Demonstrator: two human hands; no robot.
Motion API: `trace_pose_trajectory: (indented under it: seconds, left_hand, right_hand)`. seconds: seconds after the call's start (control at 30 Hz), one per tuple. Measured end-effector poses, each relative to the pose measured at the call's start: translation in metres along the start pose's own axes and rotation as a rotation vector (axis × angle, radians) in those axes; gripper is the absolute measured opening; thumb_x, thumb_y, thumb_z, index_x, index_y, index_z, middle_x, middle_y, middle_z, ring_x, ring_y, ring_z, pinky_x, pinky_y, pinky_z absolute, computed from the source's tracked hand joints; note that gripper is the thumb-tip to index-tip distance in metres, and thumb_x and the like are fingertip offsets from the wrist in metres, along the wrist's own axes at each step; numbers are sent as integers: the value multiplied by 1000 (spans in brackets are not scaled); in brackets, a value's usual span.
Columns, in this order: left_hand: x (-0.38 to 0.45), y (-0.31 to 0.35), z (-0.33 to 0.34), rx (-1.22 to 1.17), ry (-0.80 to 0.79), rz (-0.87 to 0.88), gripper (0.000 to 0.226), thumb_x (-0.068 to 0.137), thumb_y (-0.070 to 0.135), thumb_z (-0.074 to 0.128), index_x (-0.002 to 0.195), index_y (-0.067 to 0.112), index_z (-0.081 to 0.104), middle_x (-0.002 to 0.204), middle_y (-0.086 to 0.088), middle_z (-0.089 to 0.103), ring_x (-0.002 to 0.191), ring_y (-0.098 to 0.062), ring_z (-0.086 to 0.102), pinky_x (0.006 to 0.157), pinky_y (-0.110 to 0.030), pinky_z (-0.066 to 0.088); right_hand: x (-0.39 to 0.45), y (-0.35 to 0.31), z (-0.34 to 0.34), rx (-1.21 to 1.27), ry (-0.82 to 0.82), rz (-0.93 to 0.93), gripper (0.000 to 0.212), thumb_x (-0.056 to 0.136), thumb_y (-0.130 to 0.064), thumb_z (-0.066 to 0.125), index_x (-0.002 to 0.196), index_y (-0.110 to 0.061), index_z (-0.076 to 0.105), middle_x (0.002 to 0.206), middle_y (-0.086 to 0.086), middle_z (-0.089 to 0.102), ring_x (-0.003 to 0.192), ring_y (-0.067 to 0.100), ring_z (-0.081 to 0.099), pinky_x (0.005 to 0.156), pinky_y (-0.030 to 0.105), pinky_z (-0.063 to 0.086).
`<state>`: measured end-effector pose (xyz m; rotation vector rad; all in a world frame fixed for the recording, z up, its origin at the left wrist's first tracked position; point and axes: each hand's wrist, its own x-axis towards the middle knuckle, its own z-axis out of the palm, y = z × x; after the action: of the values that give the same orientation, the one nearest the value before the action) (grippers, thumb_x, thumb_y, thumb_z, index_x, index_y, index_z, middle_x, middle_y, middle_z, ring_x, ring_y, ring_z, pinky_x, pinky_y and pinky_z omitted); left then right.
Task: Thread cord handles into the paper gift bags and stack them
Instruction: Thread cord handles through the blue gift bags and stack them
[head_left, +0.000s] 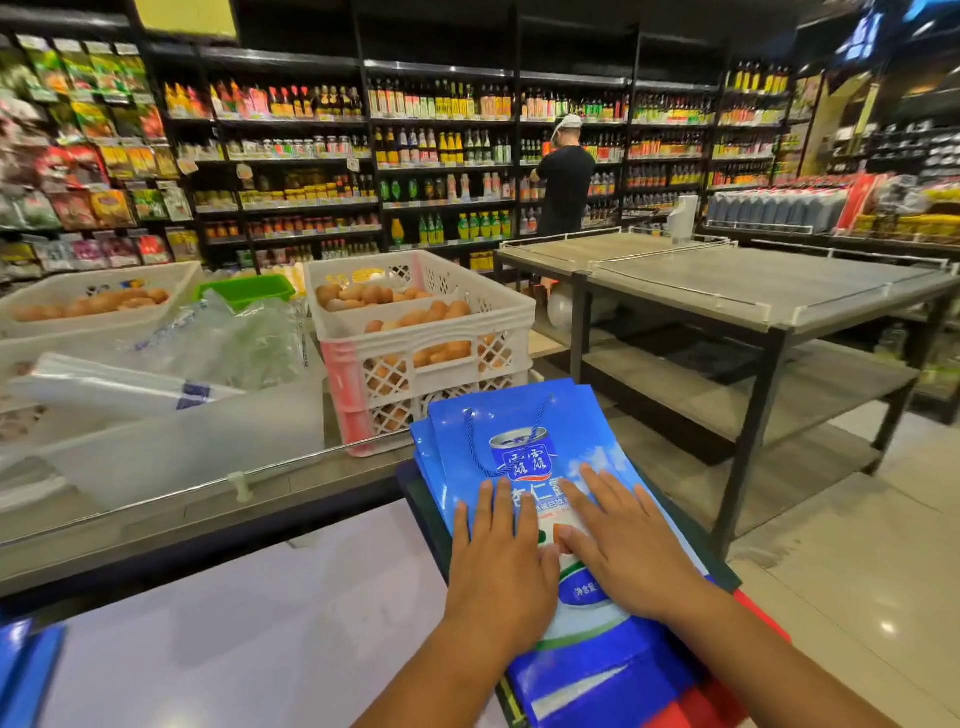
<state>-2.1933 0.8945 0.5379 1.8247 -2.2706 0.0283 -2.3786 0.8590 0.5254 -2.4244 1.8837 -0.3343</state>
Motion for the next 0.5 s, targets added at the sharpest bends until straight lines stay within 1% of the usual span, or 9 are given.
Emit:
trace_pose_trajectory:
  seconds: [0.1, 0.17, 0.23, 0.3, 0.33, 0.37, 0.4, 0.47, 0.5]
  left_hand:
    - [1, 0, 0, -16, -23, -19, 72, 103, 59, 15, 165, 24, 8, 174, -4, -5, 160, -25, -13, 120, -45, -16]
    - [1, -1, -2, -31, -45, -19, 71, 105, 59, 19, 166, 24, 7, 174, -4, -6, 160, -25, -15, 121, -46, -15]
    - [1, -1, -4, -36, -57, -16, 77, 100, 64, 9, 166, 25, 8, 174, -3, -6, 160, -25, -14, 122, -45, -15]
    - [0, -3, -5, -58, -63, 15, 94, 88, 73, -12, 166, 25, 8, 174, -3, -7, 159, -24, -16, 122, -45, -15]
    - [-1, -6, -7, -82, -72, 37, 100, 84, 78, -18, 166, 26, 7, 174, -3, -9, 159, -24, -18, 122, -44, -15]
    - [-2, -11, -10, -106, -89, 60, 99, 85, 81, -14, 166, 27, 7, 174, -2, -10, 159, -23, -19, 124, -43, -15]
    - [-4, -16, -14, -128, -104, 84, 89, 92, 78, -2, 166, 28, 9, 174, 0, -10, 159, -21, -19, 125, -42, -14]
    - [-13, -29, -25, -206, -103, 111, 65, 106, 61, 27, 165, 33, 17, 175, 4, -2, 159, -16, -14, 128, -38, -10]
    - [-21, -36, -32, -247, -90, 107, 61, 107, 54, 34, 164, 35, 20, 174, 7, 1, 160, -13, -11, 128, -37, -9]
  right_hand:
    - [0, -1, -2, 12, -29, 10, 83, 88, -82, 3, 162, -45, -2, 172, -15, -11, 158, 8, -11, 128, 38, -4]
    - [-1, -3, -4, 13, -37, 11, 82, 87, -82, 3, 161, -46, -2, 172, -16, -10, 158, 7, -11, 128, 38, -3]
    - [-1, -4, -4, 10, -41, 15, 83, 87, -83, 3, 161, -47, -2, 172, -17, -10, 158, 7, -10, 127, 37, -3]
    - [0, -4, -4, 10, -45, 27, 81, 88, -83, 6, 161, -48, -1, 172, -16, -9, 159, 8, -9, 127, 38, -2]
    - [0, -4, -5, 6, -49, 30, 80, 90, -82, 7, 161, -48, -1, 172, -16, -9, 159, 8, -9, 127, 38, -2]
    - [0, -3, -5, -1, -56, 32, 80, 90, -82, 6, 161, -47, -1, 172, -15, -10, 159, 8, -9, 128, 40, -1]
    - [0, -4, -7, -10, -59, 30, 81, 89, -82, 4, 162, -47, -2, 172, -15, -11, 159, 9, -10, 128, 41, -1]
    - [-1, -6, -11, -45, -60, 39, 83, 88, -81, 3, 163, -44, 0, 172, -14, -12, 159, 10, -10, 129, 43, -1]
    - [-2, -8, -15, -69, -55, 49, 79, 93, -78, 8, 163, -43, 1, 173, -13, -10, 159, 11, -7, 129, 44, -1]
